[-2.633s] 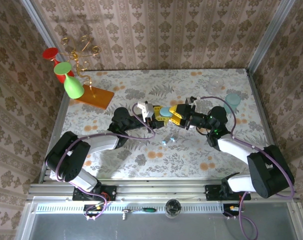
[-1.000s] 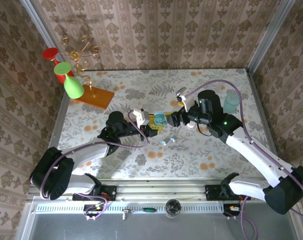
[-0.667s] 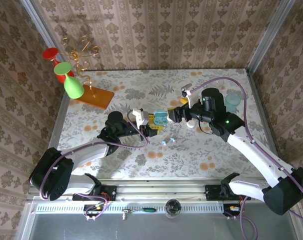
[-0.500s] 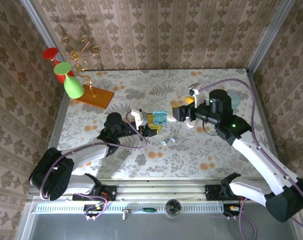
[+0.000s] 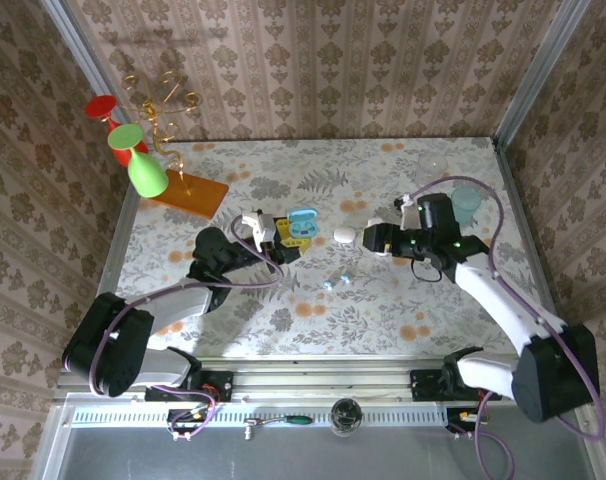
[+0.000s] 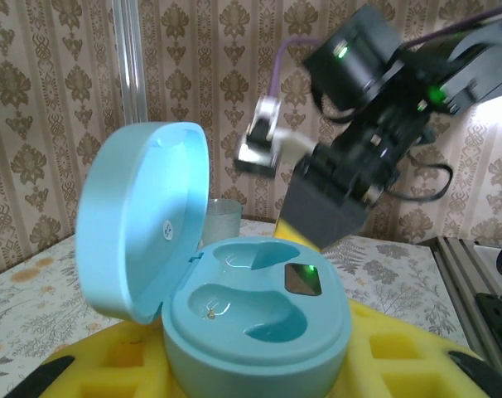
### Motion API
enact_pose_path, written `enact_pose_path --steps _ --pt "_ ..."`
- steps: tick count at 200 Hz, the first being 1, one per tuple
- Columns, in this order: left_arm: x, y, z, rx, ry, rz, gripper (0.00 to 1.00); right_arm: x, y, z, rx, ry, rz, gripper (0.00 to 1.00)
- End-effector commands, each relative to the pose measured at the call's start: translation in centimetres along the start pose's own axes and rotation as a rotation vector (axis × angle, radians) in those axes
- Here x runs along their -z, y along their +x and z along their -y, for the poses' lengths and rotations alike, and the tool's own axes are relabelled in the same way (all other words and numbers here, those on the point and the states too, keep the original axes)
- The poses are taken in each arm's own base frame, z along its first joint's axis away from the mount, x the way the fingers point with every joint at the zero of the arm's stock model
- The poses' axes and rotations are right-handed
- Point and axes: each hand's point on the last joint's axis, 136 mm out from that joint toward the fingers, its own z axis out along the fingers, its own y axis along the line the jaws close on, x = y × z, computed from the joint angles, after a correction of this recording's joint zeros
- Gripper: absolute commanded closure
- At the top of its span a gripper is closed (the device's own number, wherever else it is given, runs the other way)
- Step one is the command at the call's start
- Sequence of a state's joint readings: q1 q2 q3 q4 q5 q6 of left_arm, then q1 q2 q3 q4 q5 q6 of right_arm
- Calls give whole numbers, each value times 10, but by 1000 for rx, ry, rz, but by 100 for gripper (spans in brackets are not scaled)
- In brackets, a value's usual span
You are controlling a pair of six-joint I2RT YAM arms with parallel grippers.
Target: Insert wireless bluetooth earbuds into charging case
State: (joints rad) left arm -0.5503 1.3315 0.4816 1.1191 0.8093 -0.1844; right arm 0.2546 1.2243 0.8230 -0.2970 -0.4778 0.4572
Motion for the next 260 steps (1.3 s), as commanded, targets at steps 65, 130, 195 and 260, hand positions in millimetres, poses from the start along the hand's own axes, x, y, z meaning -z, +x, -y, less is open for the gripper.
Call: enact_pose_path --steps 65,130,195,260 --pt "6 -8 8 -6 20 14 73 -101 51 11 60 -24 -386 29" --pt "4 -5 13 -18 11 -12 72 -129 72 17 40 -49 -516 28" --pt "2 -1 14 -4 15 -26 72 -120 100 25 7 -60 -588 29" --pt "2 -1 15 -8 17 -33 72 -103 107 17 5 -89 -592 33"
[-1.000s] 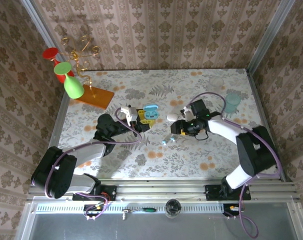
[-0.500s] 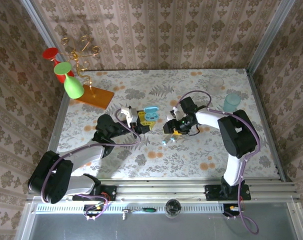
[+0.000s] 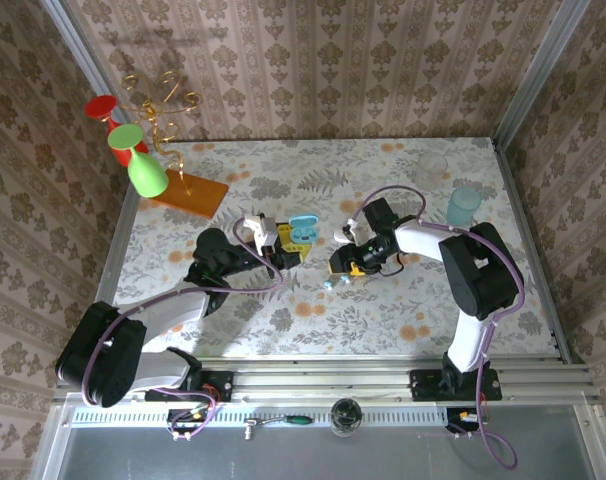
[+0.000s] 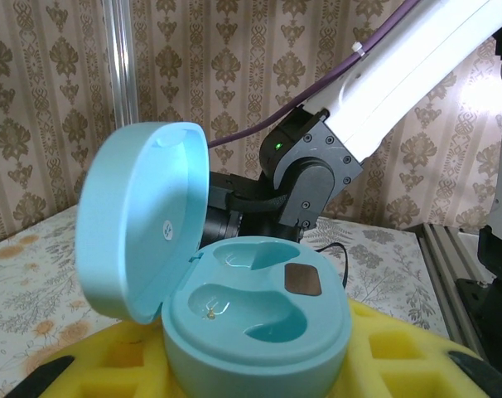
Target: Insert wireless bluetooth earbuds into charging case
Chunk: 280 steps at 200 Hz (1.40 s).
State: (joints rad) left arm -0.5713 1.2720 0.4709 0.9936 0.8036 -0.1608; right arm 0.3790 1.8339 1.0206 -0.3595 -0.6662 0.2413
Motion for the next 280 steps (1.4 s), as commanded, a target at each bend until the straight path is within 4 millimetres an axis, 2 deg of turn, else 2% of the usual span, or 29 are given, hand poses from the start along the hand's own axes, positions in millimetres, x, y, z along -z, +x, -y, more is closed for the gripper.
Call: enact_pose_path --steps 1,40,122,179,227,261,280 --pt "0 -9 5 -41 9 19 72 2 27 -6 -37 -23 -75 33" --pt "-1 -7 5 -40 10 16 72 -3 31 -5 -49 -46 -91 36" --pt "-2 -6 6 -36 13 11 72 -17 33 23 -182 61 -108 60" --pt "-4 -4 6 -33 22 6 72 -17 33 32 -220 114 -88 73" --pt "-7 -2 5 -31 28 3 72 -4 25 27 -214 135 -3 78" --pt "-9 0 2 -38 19 4 72 20 13 24 -174 203 131 81" --pt "-10 3 -2 -42 -1 1 72 39 6 32 -203 310 233 81"
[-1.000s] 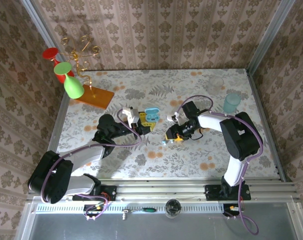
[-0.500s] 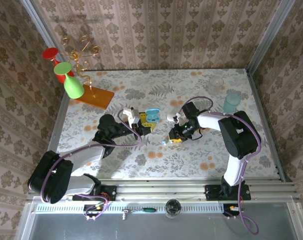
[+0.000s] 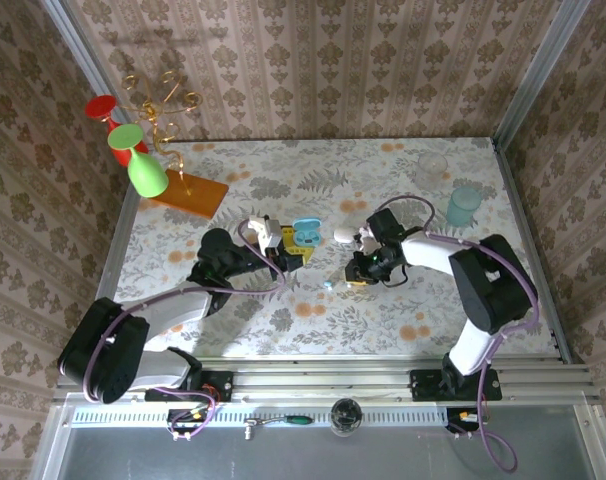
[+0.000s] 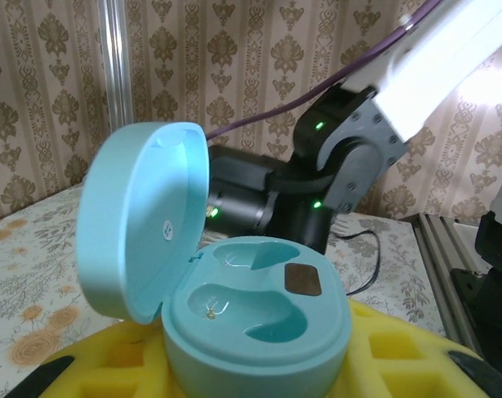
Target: Insert wireless bluetooth earbuds into charging case
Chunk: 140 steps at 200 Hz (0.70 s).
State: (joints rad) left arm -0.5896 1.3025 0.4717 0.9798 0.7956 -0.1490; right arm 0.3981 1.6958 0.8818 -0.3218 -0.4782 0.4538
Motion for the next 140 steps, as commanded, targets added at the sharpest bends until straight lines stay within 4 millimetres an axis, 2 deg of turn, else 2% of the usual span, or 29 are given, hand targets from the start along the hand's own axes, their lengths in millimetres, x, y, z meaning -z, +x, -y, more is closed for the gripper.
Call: enact_pose_path --steps 1,28,62,99,140 --pt "-4 -10 -3 -64 -10 31 72 23 -19 12 -35 140 168 81" --pt "-7 -6 -7 -72 -31 29 72 46 -28 26 -136 281 312 84" --pt "-10 -1 -10 -74 -32 13 72 64 -29 29 -152 411 417 84" --pt "-14 8 -13 -70 -34 -9 72 81 -30 29 -161 472 491 85" --pt "-21 15 -12 -66 -21 -22 72 87 -31 26 -154 480 499 85"
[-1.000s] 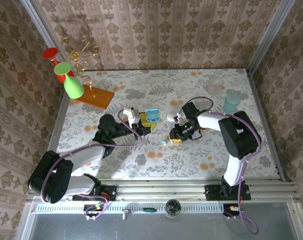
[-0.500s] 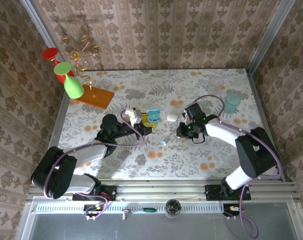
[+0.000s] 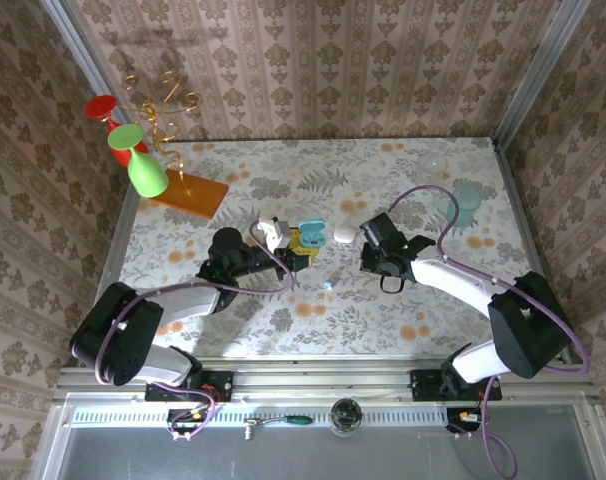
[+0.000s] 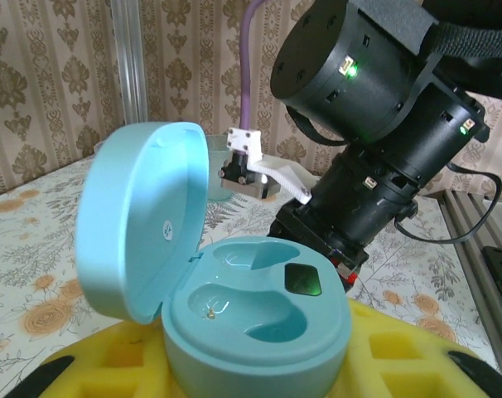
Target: Insert wireless bluetooth earbuds into charging case
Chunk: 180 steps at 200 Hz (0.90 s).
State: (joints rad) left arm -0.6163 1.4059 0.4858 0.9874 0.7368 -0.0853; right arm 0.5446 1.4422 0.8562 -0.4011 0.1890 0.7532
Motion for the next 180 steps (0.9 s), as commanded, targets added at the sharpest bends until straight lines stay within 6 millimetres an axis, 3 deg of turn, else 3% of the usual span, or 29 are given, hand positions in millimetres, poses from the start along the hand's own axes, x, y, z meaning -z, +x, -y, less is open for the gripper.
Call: enact_pose_path --steps 1,44,53,91,134,159,180 --pt "-8 -14 0 -60 14 35 72 10 -9 9 -17 58 49 85" --pt "-15 -4 -4 -41 18 36 72 21 -15 3 27 52 70 85" --pt "-17 -2 -6 -37 18 37 72 34 -20 -4 46 10 99 85" --pt "-18 0 -7 13 76 72 73 69 -32 -43 187 -232 206 83" --pt "-18 0 -2 60 144 64 74 138 -40 -99 391 -584 337 84" --pt "-18 -4 6 69 204 62 75 161 -40 -120 461 -704 351 84" --pt "-17 -9 9 66 225 69 76 169 -37 -134 511 -764 335 84"
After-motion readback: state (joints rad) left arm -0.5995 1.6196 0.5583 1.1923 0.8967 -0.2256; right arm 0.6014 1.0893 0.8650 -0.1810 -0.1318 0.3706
